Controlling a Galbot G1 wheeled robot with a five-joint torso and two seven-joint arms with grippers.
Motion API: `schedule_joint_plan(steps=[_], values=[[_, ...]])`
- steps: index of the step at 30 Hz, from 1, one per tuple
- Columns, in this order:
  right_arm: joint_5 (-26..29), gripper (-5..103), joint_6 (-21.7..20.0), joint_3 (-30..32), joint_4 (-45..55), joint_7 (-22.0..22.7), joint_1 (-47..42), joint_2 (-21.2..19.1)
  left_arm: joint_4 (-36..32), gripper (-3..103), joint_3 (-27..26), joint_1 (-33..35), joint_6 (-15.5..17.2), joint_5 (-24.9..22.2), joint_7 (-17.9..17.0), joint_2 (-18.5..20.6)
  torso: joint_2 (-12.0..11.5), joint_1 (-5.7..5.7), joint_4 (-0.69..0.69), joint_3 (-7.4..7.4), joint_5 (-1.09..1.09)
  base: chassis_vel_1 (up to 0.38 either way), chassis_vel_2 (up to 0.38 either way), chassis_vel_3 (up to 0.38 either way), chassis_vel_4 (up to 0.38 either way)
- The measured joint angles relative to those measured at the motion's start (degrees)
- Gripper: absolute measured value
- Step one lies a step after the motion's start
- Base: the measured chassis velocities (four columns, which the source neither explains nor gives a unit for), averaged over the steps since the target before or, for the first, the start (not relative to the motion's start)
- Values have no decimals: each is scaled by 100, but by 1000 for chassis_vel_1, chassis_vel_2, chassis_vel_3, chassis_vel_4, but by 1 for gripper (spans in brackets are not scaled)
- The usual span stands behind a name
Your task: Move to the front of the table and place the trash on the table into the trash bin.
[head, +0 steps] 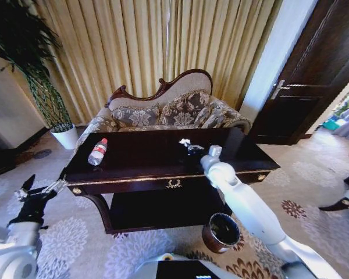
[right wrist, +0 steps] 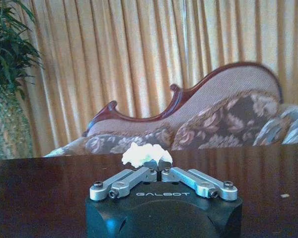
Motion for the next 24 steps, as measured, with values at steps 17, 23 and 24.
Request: schedule_joint_plan(steps=[17,23,24], values=[[-870,0,524,1817,72,-606,-1442,-168,214,100,142,-132,-22,-165,245,302,0,0,-1,0,1,0,0,0,0],[-1066,0,573,2350,222,-671,-1888,-205,279,100,137,-130,-22,-186,314,303,1,0,0,0,0,0,0,0,0],[-1066,0,573,2350,222,-671,-1888,-205,279,100,137,-130,-22,-186,314,303,1,0,0,0,0,0,0,0,0]])
